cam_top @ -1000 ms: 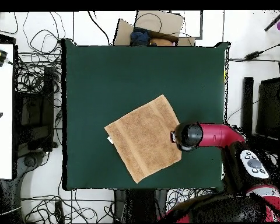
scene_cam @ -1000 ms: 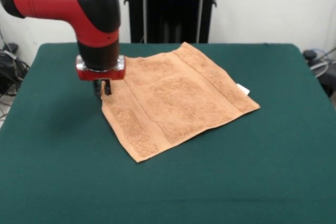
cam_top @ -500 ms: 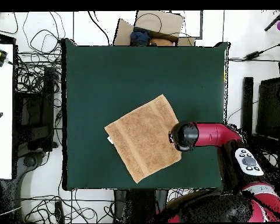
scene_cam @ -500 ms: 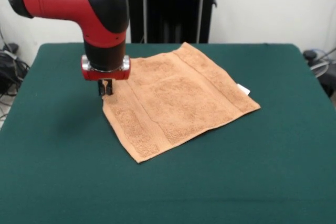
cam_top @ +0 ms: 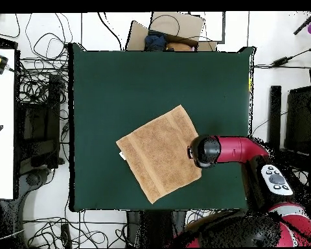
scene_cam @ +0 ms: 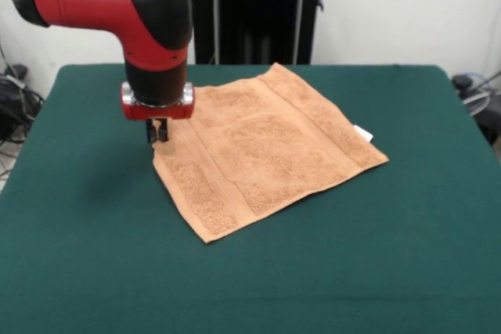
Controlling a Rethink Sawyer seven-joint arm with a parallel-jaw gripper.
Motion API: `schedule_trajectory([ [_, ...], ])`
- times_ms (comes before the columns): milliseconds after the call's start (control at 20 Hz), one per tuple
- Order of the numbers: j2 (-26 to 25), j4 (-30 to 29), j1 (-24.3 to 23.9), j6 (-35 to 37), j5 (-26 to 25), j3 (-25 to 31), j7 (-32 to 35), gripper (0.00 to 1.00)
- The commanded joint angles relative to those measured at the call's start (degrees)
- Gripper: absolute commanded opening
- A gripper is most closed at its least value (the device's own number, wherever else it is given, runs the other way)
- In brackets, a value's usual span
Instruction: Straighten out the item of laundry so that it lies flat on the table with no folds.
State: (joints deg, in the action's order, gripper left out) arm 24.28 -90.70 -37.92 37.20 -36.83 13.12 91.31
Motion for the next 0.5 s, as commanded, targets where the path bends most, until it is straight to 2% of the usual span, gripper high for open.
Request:
schedule_trajectory([
  [50,-2.3,2.8,0.8,6.1,2.1,2.6,-2.3,0.0],
  [300,-1.1,10.9,0.2,17.2,3.7,4.8,-10.1,0.0],
  [500,-1.3,15.1,0.2,22.2,3.5,6.1,-12.9,0.0],
])
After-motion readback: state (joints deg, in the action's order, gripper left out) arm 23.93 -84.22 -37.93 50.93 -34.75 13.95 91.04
